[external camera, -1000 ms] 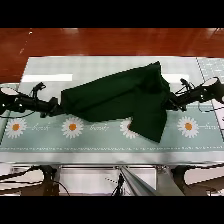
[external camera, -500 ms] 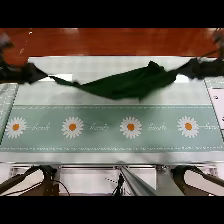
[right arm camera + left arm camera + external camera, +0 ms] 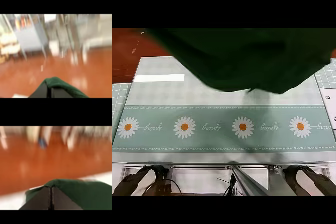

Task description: Fold the shirts.

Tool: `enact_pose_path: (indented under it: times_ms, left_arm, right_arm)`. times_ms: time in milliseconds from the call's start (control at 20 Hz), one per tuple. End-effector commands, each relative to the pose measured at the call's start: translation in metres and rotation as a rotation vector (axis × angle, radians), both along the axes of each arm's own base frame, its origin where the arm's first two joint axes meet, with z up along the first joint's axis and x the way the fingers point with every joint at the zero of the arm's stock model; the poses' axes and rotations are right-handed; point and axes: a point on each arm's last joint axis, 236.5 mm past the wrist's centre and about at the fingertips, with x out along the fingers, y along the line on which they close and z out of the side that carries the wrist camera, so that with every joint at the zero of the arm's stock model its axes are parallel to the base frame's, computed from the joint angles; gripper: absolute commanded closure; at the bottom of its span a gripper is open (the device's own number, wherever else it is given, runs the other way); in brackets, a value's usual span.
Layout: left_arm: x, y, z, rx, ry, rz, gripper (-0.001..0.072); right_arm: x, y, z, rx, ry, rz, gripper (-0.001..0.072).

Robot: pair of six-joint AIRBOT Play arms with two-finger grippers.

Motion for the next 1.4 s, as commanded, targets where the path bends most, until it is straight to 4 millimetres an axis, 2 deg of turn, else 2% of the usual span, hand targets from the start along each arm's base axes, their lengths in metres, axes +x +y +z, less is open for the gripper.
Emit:
enact_pose_path:
  times_ms: [0,150,350,500,600,700,850,950,1050,1200,1300,1350]
  left_arm:
    - [-0.077,0.001,0.092,0.028,-0.323,0.116,0.0695]
    - [-0.122,0.004,0.095,0.114,-0.361,0.216,0.0695]
    - [-0.156,0.029,0.06,0.145,-0.212,0.382,0.0695]
    - [-0.163,0.027,0.011,0.168,-0.012,0.368,0.0695]
    - [-0.166,0.021,-0.028,0.203,0.152,0.321,0.0695]
    - [-0.168,0.02,-0.053,0.232,0.259,0.3,0.0695]
    - [-0.165,0.022,-0.083,0.256,0.393,0.271,0.0695]
    - [-0.153,0.027,-0.121,0.257,0.56,0.237,0.0695]
    - [-0.133,0.033,-0.16,0.234,0.7,0.207,0.0695]
    - [-0.085,0.039,-0.216,0.154,0.836,0.166,0.0695]
    - [-0.043,0.036,-0.244,0.081,0.858,0.116,0.0694]
    - [-0.021,0.035,-0.255,0.048,0.853,0.093,0.0695]
  right_arm:
    - [-0.056,0.011,0.072,0.022,-0.174,-0.026,0.0686]
    - [-0.089,0.008,0.083,-0.03,-0.181,-0.109,0.0687]
    - [-0.135,-0.017,0.074,-0.117,-0.143,-0.316,0.0687]
    - [-0.158,-0.029,0.04,-0.179,-0.01,-0.402,0.0687]
    - [-0.159,-0.028,0.003,-0.224,0.14,-0.382,0.0687]
    - [-0.154,-0.034,-0.031,-0.266,0.286,-0.371,0.0687]
    - [-0.132,-0.044,-0.077,-0.342,0.488,-0.321,0.0687]
    - [-0.11,-0.052,-0.123,-0.368,0.697,-0.248,0.0687]
    - [-0.075,-0.055,-0.146,-0.349,0.787,-0.185,0.0687]
    - [-0.017,-0.068,-0.2,-0.34,0.96,-0.126,0.0687]
    - [0.027,-0.061,-0.239,-0.354,1.033,-0.073,0.0687]
    - [0.055,-0.059,-0.256,-0.351,1.035,-0.068,0.0687]
